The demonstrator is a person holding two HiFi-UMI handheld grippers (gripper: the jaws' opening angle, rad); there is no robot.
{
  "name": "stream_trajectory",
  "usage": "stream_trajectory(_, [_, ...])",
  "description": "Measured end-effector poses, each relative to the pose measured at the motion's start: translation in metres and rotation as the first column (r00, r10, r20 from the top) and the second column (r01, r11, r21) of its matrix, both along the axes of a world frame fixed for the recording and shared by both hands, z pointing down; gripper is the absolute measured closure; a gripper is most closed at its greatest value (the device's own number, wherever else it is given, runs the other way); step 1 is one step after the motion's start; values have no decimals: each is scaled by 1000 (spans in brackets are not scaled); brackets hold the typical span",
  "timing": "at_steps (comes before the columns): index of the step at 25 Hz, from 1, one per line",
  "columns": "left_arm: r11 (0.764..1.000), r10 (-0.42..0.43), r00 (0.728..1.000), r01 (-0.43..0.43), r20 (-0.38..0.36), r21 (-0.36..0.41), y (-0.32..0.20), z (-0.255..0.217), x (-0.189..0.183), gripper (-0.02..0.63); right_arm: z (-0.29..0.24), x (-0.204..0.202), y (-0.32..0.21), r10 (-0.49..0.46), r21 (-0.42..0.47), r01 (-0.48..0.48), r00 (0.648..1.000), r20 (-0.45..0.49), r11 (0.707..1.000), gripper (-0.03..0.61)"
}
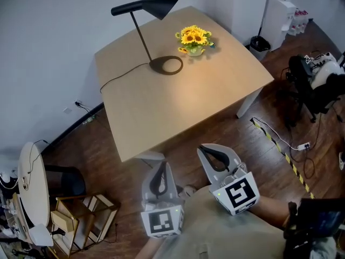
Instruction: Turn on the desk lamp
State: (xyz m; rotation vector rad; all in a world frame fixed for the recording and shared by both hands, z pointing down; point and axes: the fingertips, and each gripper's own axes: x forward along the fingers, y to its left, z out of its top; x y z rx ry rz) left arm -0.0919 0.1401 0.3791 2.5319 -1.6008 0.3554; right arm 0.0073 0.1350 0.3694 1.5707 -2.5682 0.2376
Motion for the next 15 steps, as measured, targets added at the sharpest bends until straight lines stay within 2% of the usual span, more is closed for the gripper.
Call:
stream_trajectory(10, [999,10,1000,-10,-8,49,-4,-2,8,615,0,-2,1,-17,-2,17,1000,24,1000,578])
stream_trajectory(15, [998,20,1000,-21,12,53,-9,1,11,615,7,2,2,-52,-37,50,998,-32,998,580])
